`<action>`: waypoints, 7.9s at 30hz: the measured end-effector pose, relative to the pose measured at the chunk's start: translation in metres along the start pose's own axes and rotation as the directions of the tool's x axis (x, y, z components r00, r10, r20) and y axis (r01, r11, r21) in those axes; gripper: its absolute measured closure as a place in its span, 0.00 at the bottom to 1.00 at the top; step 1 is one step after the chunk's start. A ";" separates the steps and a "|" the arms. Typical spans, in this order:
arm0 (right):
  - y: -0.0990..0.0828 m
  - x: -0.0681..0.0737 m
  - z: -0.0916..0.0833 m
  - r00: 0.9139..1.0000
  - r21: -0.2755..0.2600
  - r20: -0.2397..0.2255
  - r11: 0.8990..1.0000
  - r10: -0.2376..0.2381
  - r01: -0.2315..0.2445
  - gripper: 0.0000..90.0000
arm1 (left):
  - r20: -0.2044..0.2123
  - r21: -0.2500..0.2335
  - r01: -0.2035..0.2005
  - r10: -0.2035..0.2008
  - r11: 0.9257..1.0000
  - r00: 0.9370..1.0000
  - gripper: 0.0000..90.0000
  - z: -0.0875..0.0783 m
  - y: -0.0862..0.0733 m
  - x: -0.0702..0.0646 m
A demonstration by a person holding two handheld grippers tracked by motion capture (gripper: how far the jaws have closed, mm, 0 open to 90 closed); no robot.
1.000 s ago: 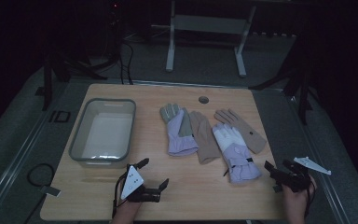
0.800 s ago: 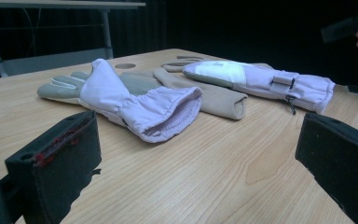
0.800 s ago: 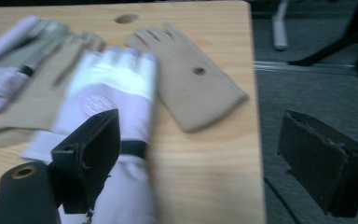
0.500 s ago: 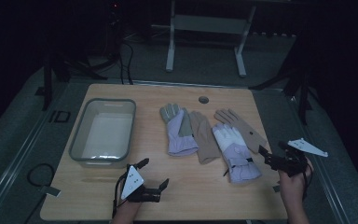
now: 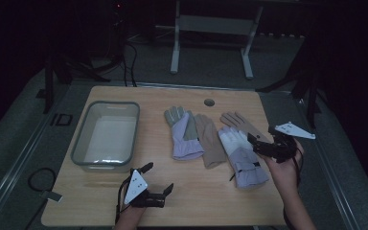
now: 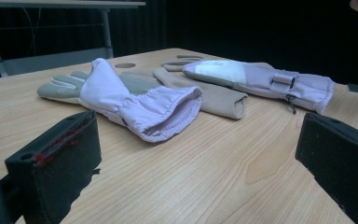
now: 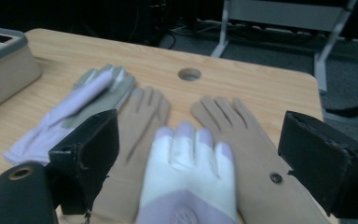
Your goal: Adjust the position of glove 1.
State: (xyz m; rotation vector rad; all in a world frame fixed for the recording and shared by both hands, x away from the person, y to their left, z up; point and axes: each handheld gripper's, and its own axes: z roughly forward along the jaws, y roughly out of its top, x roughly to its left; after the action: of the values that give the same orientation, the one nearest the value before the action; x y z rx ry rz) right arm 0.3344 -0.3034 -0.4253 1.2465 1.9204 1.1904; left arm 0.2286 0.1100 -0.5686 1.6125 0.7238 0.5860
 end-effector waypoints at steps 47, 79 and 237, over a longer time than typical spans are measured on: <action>0.030 0.111 0.168 0.954 0.227 -0.258 0.951 -0.150 0.211 0.56 | 0.015 -0.002 0.016 -0.016 1.000 1.000 0.00 0.000 0.000 0.002; -0.004 0.123 0.198 0.968 0.335 -0.251 0.939 0.011 0.076 0.98 | 0.008 -0.004 0.029 -0.029 1.000 1.000 0.00 -0.001 0.000 0.002; -0.088 -0.052 0.072 0.946 0.345 -0.296 0.909 -0.130 0.233 0.68 | 0.014 0.004 0.019 -0.019 1.000 1.000 0.00 -0.001 0.000 -0.001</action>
State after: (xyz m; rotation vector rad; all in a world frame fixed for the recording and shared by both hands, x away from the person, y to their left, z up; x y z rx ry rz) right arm 0.3778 -0.3393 -0.5373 1.0941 2.4996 0.9583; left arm 0.2275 0.1097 -0.5686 1.6104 0.7296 0.5589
